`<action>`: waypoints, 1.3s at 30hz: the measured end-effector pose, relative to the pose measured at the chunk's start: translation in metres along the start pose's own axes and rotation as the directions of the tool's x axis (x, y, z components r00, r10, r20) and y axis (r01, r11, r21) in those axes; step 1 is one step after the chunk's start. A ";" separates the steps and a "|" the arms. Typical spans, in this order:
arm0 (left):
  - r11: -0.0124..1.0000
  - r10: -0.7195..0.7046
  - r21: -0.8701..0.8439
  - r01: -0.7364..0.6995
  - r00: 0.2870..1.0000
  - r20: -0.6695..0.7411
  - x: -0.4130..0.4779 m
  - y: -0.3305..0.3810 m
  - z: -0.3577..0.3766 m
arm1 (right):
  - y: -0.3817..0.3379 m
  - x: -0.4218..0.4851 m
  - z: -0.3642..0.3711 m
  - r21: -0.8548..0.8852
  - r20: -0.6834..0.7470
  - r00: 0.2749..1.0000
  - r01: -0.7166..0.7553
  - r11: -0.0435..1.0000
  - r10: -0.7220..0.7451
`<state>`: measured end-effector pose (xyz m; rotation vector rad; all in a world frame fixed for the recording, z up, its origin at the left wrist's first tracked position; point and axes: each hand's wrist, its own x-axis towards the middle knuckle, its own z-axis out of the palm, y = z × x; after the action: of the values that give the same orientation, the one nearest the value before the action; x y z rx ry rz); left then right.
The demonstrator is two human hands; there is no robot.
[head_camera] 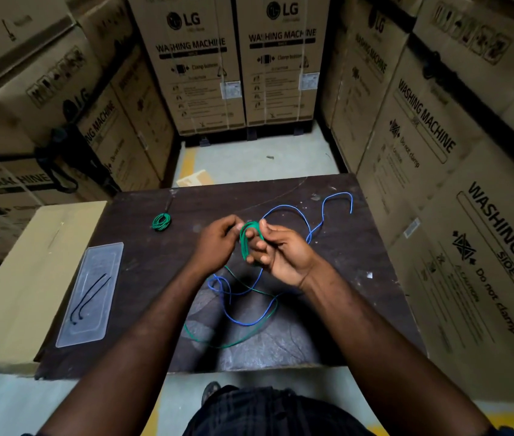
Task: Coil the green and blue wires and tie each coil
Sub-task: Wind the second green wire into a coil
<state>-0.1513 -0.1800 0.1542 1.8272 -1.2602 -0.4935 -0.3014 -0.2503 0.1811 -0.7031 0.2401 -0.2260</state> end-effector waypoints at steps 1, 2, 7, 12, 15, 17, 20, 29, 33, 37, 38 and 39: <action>0.999 -0.017 -0.027 0.018 0.999 0.033 -0.004 -0.002 0.003 | -0.001 0.002 0.002 0.068 -0.006 0.999 0.039 0.997 -0.039; 0.998 -0.028 -0.050 0.031 0.997 0.065 -0.008 -0.002 0.008 | -0.003 0.004 0.004 0.125 -0.008 0.996 0.084 0.989 -0.084; 0.999 -0.027 0.022 0.026 0.999 0.024 -0.025 0.008 0.018 | -0.007 0.014 0.006 0.145 -0.095 0.956 0.290 0.946 -0.278; 0.995 0.064 0.078 -0.064 0.998 0.009 -0.037 0.011 0.016 | -0.001 0.022 -0.002 -0.064 -0.173 0.893 0.410 0.910 -0.415; 0.983 0.114 0.136 -0.121 0.992 0.060 -0.043 0.016 0.013 | -0.001 0.029 -0.008 -0.292 -0.245 0.825 0.439 0.850 -0.510; 0.984 0.129 0.112 -0.136 0.989 0.067 -0.046 0.015 0.007 | -0.001 0.034 -0.016 -0.476 -0.256 0.776 0.418 0.774 -0.577; 0.987 0.144 0.062 -0.145 0.989 0.018 -0.048 0.021 -0.005 | 0.003 0.036 -0.028 -0.621 -0.266 0.770 0.323 0.714 -0.580; 0.975 0.198 0.138 -0.172 0.959 -0.203 -0.022 0.039 -0.034 | 0.019 0.027 -0.024 -0.707 -0.157 0.910 0.168 0.687 -0.385; 0.979 0.177 0.150 -0.140 0.948 -0.264 -0.013 0.035 -0.040 | 0.021 0.022 -0.016 -0.630 -0.061 0.971 0.143 0.763 -0.232; 0.984 0.142 0.151 -0.098 0.938 -0.315 -0.010 0.034 -0.040 | 0.017 0.015 -0.013 -0.579 0.036 0.989 0.137 0.804 -0.143; 0.986 0.128 0.143 -0.085 0.935 -0.329 -0.010 0.033 -0.039 | 0.015 0.012 -0.011 -0.555 0.063 0.991 0.135 0.821 -0.120; 0.988 0.103 0.140 -0.058 0.936 -0.335 -0.009 0.031 -0.039 | 0.014 0.011 -0.010 -0.525 0.088 0.991 0.131 0.841 -0.099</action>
<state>-0.1450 -0.1605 0.1999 1.8607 -1.1398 -0.0429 -0.2922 -0.2488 0.1626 -1.2785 0.2056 -0.2565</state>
